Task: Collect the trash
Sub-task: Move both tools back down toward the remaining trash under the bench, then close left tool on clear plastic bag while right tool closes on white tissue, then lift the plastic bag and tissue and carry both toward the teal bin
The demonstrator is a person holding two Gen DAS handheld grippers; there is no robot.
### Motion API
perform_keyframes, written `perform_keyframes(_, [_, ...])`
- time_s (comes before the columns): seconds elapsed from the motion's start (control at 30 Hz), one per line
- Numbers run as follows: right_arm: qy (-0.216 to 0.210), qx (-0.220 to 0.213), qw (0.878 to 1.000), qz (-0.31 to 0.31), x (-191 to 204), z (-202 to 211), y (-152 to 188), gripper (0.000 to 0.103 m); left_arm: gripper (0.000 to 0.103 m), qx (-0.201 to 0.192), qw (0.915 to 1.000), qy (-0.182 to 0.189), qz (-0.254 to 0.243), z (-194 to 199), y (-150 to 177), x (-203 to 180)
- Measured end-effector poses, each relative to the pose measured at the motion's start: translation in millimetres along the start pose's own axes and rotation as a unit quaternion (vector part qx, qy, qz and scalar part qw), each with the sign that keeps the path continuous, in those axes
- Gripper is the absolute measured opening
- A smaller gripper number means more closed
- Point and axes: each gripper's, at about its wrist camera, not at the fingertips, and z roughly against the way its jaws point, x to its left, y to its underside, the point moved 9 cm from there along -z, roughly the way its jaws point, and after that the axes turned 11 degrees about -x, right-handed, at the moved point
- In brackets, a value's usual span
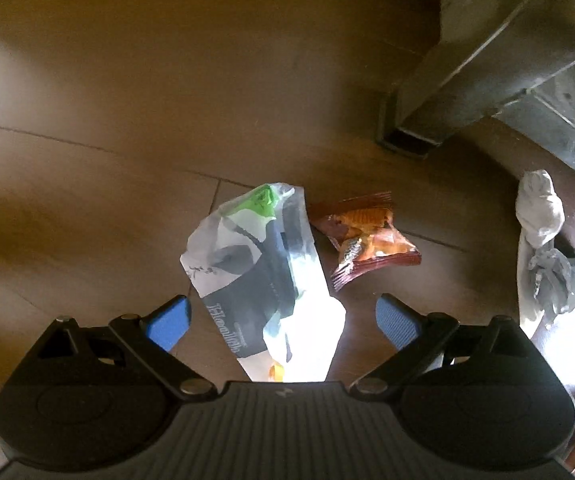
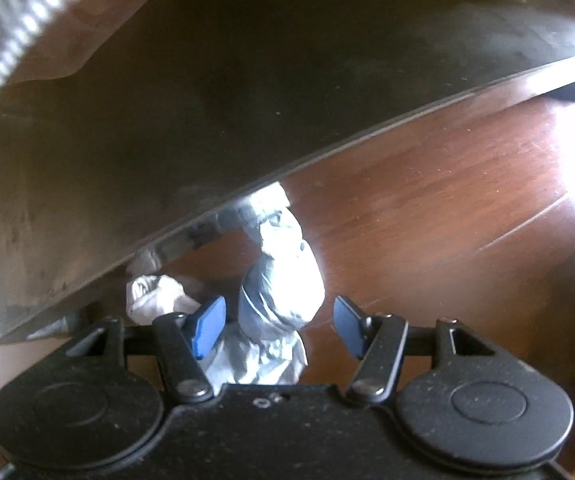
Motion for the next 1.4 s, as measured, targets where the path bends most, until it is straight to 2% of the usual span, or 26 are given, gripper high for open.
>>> perform_keyframes(0.1, [0.006, -0.002, 1.000, 0.001, 2, -8, -3, 0.060, 0.094, 0.006, 0.9999, -0.002, 0.013, -7, 3, 6])
perform_keyframes(0.17, [0.011, 0.002, 1.000, 0.019, 4, -12, -2, 0.058, 0.072, 0.017, 0.9996, 0.002, 0.020, -11, 6, 8])
perform_keyframes(0.3, [0.015, 0.004, 0.999, 0.040, 7, -12, 1, 0.058, 0.061, 0.025, 0.9987, 0.014, 0.041, -14, 9, 13])
perform_keyframes(0.37, [0.019, 0.010, 0.999, 0.045, 6, -14, 3, 0.045, 0.048, 0.027, 0.9983, 0.019, 0.047, -13, 8, 16])
perform_keyframes(0.47, [0.017, 0.013, 0.999, 0.048, 11, -16, -1, 0.042, 0.030, 0.021, 0.9987, 0.019, 0.041, -11, 10, 14])
perform_keyframes(0.5, [0.017, 0.014, 0.998, 0.051, 13, -17, -3, 0.040, 0.027, 0.019, 0.9988, 0.018, 0.040, -10, 9, 15])
perform_keyframes(0.57, [0.018, 0.014, 0.998, 0.061, 15, -13, -5, 0.033, 0.014, 0.018, 0.9987, 0.019, 0.044, -7, 9, 17])
perform_keyframes(0.7, [0.024, 0.022, 0.996, 0.080, 17, -1, -4, 0.031, 0.010, 0.012, 0.9984, 0.019, 0.052, -2, 9, 25])
perform_keyframes(0.93, [0.023, 0.030, 0.994, 0.106, 17, 40, -5, 0.030, 0.010, -0.005, 0.9985, 0.009, 0.054, 35, 14, 35])
perform_keyframes(1.07, [0.014, 0.026, 0.992, 0.120, 20, 77, -12, 0.030, 0.010, -0.021, 0.9975, 0.004, 0.067, 70, 14, 45])
perform_keyframes(1.13, [0.007, 0.023, 0.992, 0.126, 17, 94, -4, 0.030, 0.010, -0.032, 0.9958, 0.003, 0.085, 87, 13, 55])
perform_keyframes(1.27, [-0.014, 0.011, 0.991, 0.136, 11, 135, -2, 0.030, 0.010, -0.060, 0.9894, -0.003, 0.132, 132, -1, 81])
perform_keyframes(1.4, [-0.038, -0.009, 0.989, 0.145, 21, 175, -6, 0.030, 0.010, -0.098, 0.9831, -0.005, 0.155, 180, -13, 101])
